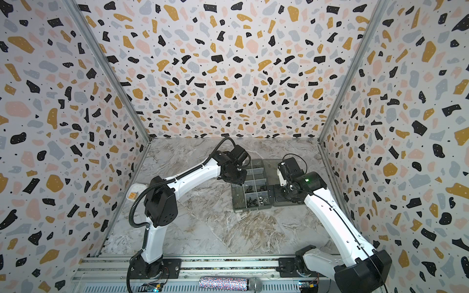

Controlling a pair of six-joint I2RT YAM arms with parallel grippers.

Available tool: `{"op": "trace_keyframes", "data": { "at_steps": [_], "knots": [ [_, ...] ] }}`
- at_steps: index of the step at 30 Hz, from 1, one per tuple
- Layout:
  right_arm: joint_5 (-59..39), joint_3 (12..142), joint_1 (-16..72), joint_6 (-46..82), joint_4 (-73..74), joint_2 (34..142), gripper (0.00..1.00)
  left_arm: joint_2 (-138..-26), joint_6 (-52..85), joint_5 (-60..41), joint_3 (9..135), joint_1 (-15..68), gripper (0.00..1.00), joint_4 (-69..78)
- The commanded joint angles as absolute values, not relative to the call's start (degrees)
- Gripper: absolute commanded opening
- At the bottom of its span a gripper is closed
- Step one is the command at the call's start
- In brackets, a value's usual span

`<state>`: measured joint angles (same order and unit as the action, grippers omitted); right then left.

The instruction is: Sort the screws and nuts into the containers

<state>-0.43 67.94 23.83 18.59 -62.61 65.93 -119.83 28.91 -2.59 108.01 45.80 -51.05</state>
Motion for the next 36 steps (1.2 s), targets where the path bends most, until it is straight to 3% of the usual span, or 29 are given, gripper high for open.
{"op": "trace_keyframes", "data": {
  "at_steps": [1,11,32,36],
  "knots": [
    [-0.57,67.4,23.55,19.0,-63.81,64.51,0.99,-118.99,29.09,-3.68,106.74,48.6,0.01,-51.25],
    [-0.86,66.14,23.55,18.94,-63.89,63.55,0.99,-119.08,27.97,-4.48,103.76,53.73,0.02,-51.5],
    [0.35,65.39,23.47,19.46,-66.04,61.1,0.99,-121.1,27.96,-5.96,103.49,54.76,0.02,-49.59],
    [0.42,65.39,23.47,19.47,-66.01,61.15,0.99,-121.85,27.53,-6.4,104.14,54.84,0.07,-49.58]
  ]
}}
